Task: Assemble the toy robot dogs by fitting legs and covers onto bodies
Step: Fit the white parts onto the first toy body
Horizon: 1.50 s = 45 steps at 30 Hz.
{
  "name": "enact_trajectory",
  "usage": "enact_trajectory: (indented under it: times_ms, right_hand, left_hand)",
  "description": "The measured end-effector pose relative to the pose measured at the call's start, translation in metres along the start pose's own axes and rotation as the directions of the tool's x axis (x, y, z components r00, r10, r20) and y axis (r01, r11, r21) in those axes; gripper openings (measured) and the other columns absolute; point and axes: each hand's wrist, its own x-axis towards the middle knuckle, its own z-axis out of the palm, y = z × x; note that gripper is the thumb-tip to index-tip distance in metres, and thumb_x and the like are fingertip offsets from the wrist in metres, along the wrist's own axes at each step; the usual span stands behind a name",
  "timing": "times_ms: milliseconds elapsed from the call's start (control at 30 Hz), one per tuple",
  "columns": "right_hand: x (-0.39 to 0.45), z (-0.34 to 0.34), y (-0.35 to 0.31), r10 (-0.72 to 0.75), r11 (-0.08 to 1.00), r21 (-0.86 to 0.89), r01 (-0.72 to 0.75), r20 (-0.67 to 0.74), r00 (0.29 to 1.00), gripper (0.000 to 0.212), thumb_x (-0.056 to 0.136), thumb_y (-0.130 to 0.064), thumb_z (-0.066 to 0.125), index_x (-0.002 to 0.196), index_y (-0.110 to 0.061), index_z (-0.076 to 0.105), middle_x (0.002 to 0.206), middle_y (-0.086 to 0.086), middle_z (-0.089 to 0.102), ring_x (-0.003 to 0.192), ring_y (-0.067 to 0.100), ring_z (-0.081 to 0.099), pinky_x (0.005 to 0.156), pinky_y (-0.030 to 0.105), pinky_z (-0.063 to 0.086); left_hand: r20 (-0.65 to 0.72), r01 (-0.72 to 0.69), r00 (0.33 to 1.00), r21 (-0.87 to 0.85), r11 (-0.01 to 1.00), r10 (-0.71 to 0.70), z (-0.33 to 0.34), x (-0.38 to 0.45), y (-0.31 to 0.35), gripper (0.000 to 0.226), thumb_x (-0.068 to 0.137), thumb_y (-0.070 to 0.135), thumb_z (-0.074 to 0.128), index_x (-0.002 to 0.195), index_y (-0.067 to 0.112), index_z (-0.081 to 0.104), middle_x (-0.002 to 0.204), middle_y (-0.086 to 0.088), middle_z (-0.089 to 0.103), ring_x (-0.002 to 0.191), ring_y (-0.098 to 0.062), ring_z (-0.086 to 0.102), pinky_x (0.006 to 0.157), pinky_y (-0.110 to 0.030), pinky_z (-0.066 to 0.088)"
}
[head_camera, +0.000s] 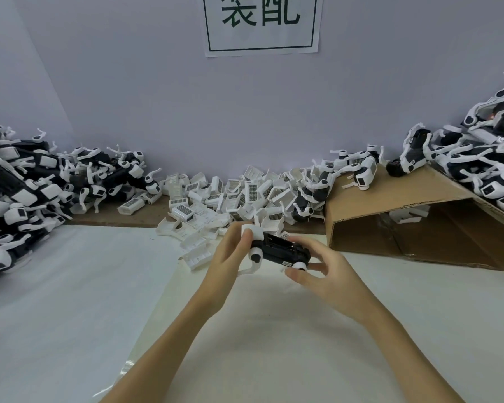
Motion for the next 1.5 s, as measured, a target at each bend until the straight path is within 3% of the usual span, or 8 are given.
enact_trajectory:
  times_ms: [367, 467, 533, 633, 800, 1000, 1267, 1500]
  right_hand:
    - [0.002, 0.009, 0.002, 0.146, 0.954, 0.264, -0.144, 0.009, 0.989, 0.050, 0.093, -0.060, 0.054, 0.125, -0.025, 0.070, 0.108, 0.009, 0.074, 0.110, 0.031, 0.068, 0.100, 0.043, 0.057]
    - [0.000, 0.008, 0.003, 0.058, 0.987, 0.153, -0.056, -0.008, 0.998, 0.038, 0.095, -0.035, 0.075, 0.131, -0.037, 0.063, 0.120, -0.010, 0.071, 0.121, 0.011, 0.064, 0.094, 0.020, 0.054]
    - [-0.002, 0.005, 0.003, -0.056, 0.998, -0.009, 0.055, -0.069, 0.996, 0.063, 0.088, -0.017, 0.085, 0.141, -0.035, 0.056, 0.133, -0.023, 0.060, 0.130, -0.001, 0.054, 0.101, 0.009, 0.044]
    - [-0.001, 0.004, 0.003, -0.287, 0.908, -0.359, 0.215, -0.159, 0.945, 0.077, 0.077, -0.014, 0.092, 0.143, -0.026, 0.054, 0.143, -0.018, 0.052, 0.135, 0.005, 0.050, 0.110, 0.012, 0.038]
    - [0.001, 0.002, -0.001, -0.418, 0.802, -0.538, 0.259, -0.196, 0.887, 0.078, 0.073, -0.020, 0.095, 0.141, -0.022, 0.057, 0.143, -0.010, 0.055, 0.134, 0.014, 0.051, 0.112, 0.022, 0.042]
    - [0.001, 0.011, 0.002, -0.311, 0.876, -0.419, 0.240, -0.110, 0.944, 0.079, 0.087, -0.006, 0.081, 0.152, -0.035, 0.045, 0.157, -0.024, 0.038, 0.145, 0.000, 0.039, 0.116, 0.021, 0.040]
    - [-0.002, 0.028, 0.011, -0.197, 0.961, -0.214, 0.176, -0.084, 0.977, 0.079, 0.097, -0.008, 0.066, 0.129, -0.075, 0.039, 0.121, -0.039, 0.062, 0.118, -0.005, 0.063, 0.096, 0.009, 0.048]
    - [0.000, 0.026, 0.016, -0.225, 0.939, -0.281, 0.201, -0.054, 0.973, 0.061, 0.099, -0.008, 0.067, 0.150, -0.034, 0.045, 0.143, -0.015, 0.054, 0.137, 0.008, 0.049, 0.113, 0.024, 0.044]
  left_hand:
    - [-0.055, 0.125, 0.991, 0.080, 0.989, -0.121, 0.007, 0.006, 0.005, 0.059, 0.078, 0.074, 0.065, 0.103, 0.021, 0.072, 0.095, 0.007, 0.080, 0.082, -0.013, 0.072, 0.091, -0.038, 0.051]
    - [0.067, 0.085, 0.993, 0.156, 0.984, -0.097, -0.003, 0.004, 0.005, 0.029, 0.083, 0.063, 0.067, 0.109, 0.049, 0.069, 0.113, 0.023, 0.073, 0.106, 0.002, 0.066, 0.096, -0.033, 0.044]
    - [0.175, -0.079, 0.984, 0.334, 0.939, 0.021, -0.018, 0.005, 0.004, 0.058, 0.089, 0.052, 0.078, 0.142, 0.047, 0.056, 0.142, 0.020, 0.061, 0.132, -0.002, 0.054, 0.110, -0.039, 0.040]
    - [0.243, -0.387, 0.922, 0.576, 0.720, 0.301, -0.028, 0.009, -0.003, 0.078, 0.083, 0.054, 0.088, 0.150, 0.036, 0.052, 0.157, 0.022, 0.050, 0.148, -0.004, 0.040, 0.119, -0.044, 0.029]
    - [0.218, -0.520, 0.832, 0.630, 0.577, 0.511, -0.025, 0.013, -0.007, 0.075, 0.084, 0.059, 0.086, 0.146, 0.029, 0.057, 0.160, 0.019, 0.049, 0.151, -0.010, 0.042, 0.118, -0.044, 0.028]
    - [0.107, -0.425, 0.866, 0.672, 0.607, 0.488, 0.007, -0.002, -0.004, 0.075, 0.080, 0.068, 0.083, 0.132, 0.019, 0.062, 0.120, 0.016, 0.066, 0.113, -0.004, 0.055, 0.107, -0.039, 0.039]
    - [-0.012, -0.403, 0.853, 0.619, 0.674, 0.521, 0.040, -0.018, 0.015, 0.047, 0.100, 0.061, 0.062, 0.126, 0.022, 0.068, 0.113, 0.017, 0.063, 0.110, -0.002, 0.055, 0.099, -0.026, 0.038]
    - [-0.135, -0.201, 0.952, 0.394, 0.897, 0.273, 0.041, -0.019, 0.022, 0.020, 0.098, 0.053, 0.059, 0.108, 0.038, 0.067, 0.106, 0.015, 0.066, 0.111, -0.014, 0.060, 0.096, -0.031, 0.045]
